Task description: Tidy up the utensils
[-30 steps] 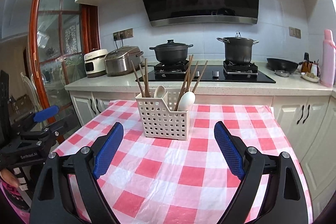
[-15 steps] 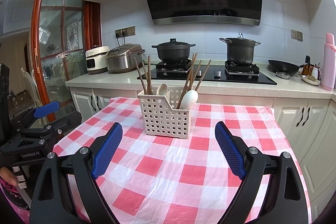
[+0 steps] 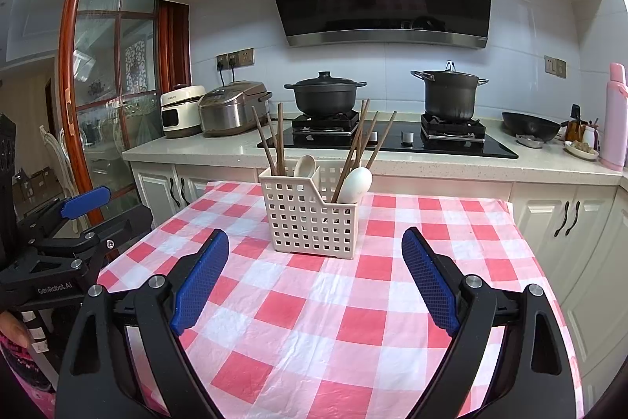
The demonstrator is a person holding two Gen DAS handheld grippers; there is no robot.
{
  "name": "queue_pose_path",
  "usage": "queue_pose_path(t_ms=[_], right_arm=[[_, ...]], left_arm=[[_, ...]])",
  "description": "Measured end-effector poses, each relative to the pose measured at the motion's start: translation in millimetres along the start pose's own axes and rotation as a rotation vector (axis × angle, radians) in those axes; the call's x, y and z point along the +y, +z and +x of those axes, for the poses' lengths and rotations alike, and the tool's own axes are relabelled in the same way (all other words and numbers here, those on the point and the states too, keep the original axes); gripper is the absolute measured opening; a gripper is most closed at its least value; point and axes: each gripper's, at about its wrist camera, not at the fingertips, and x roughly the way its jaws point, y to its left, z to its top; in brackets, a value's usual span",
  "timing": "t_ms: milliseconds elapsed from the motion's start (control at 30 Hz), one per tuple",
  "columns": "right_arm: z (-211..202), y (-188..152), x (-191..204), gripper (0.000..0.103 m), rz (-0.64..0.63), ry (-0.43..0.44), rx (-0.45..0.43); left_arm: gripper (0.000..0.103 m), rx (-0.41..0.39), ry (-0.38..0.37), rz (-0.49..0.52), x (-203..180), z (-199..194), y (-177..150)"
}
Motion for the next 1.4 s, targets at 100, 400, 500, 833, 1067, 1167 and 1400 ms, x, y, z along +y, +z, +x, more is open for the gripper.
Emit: queue_pose_path(t_ms=[100,400,500,833,1067,1167,1400], right_arm=[[0,0,1,0.085,0.003,-0.001,-0.001],[0,-1,3,0.085,0.001,0.001,-0.001],[0,-1,3,0.085,0.003,0.001,-0.001],[2,0,7,0.085,-0.003,0.006,0.000],[2,0,9,0.085,-0.006,0.006,0.000],[1,0,10,0.085,-0.005,0.005,0.000],[1,0,11,0.085,-0.006,0.005,0.000]], left_arm=[[0.098,0.001,-0.001,-0.001,0,0,0],[0.098,0.002,-0.002,0.001,0,1,0],[0.098,0.003,-0.004,0.000,1,1,0],[0.098,0.000,-0.010,-0.006,3,0,0],[0.098,-0.001,-0.009,-0.008,3,-1,0],[0.098,-0.002,-0.010,-0.008,3,-1,0],[0.098,-0.002,-0.009,-0.008,4,-1,0]])
